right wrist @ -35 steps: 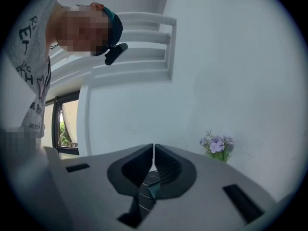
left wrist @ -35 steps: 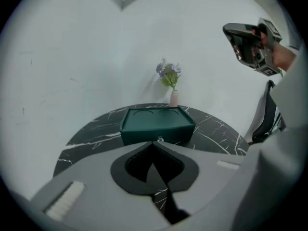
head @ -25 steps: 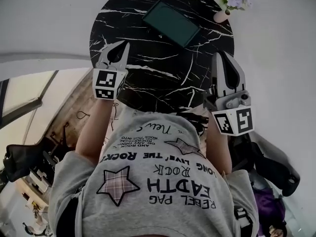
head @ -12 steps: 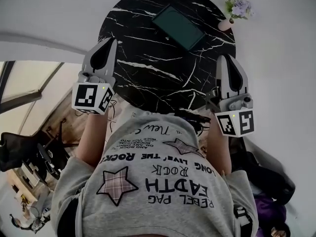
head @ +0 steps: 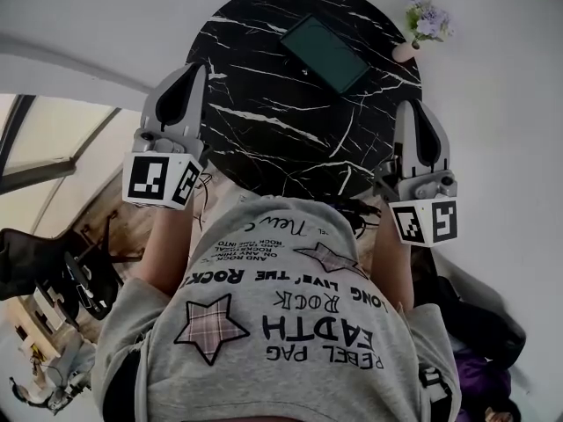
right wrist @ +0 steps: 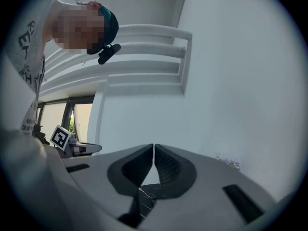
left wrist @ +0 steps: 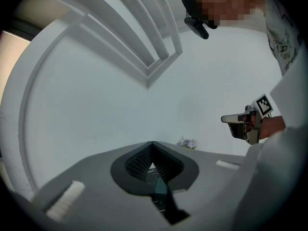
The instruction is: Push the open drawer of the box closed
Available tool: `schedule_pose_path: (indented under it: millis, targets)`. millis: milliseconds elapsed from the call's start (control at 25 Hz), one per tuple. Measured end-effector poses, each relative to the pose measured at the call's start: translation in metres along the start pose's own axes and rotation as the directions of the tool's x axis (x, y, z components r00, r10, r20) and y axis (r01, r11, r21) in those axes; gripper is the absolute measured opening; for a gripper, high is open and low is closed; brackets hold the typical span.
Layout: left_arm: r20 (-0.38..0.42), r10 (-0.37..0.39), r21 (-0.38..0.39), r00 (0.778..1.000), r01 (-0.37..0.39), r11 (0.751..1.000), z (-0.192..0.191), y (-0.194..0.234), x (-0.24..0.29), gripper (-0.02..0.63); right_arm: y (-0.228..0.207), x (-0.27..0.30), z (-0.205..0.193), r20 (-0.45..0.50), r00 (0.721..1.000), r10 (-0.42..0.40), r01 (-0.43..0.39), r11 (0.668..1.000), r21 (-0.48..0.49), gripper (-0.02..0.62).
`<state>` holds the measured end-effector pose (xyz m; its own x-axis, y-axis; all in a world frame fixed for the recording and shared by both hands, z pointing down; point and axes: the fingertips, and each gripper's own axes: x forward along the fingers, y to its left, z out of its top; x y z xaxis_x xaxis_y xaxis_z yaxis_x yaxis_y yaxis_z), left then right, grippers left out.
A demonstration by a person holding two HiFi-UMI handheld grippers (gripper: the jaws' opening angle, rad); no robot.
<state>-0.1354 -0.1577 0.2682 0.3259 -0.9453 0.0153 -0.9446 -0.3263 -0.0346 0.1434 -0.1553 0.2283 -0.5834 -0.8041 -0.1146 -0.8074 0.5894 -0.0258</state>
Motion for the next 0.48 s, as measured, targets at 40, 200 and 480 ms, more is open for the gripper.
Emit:
schedule_pose_path:
  millis: [40,200,480]
  targets:
    - [0.002,0.002,-0.002,1.000,-0.002,1.000,0.0001,0.0005,-0.0008,0.009,0.0012,0.0003,0.0005,0.000,1.000,0.002,-0.002,1.000,-0.002,0.017]
    - [0.006,0.005,-0.018,1.000,-0.004,1.000,-0.0018,0.0018,-0.0020,0.009,0.0041,0.0021,0.0027,-0.001,1.000,0.005,-0.005,1.000,-0.009,0.017]
    - [0.002,0.007,-0.023,1.000,-0.007,1.000,-0.0046,0.0002,-0.0053,0.009,0.0071,-0.0011,0.0027,-0.001,1.000,0.007,-0.007,1.000,-0.010,0.017]
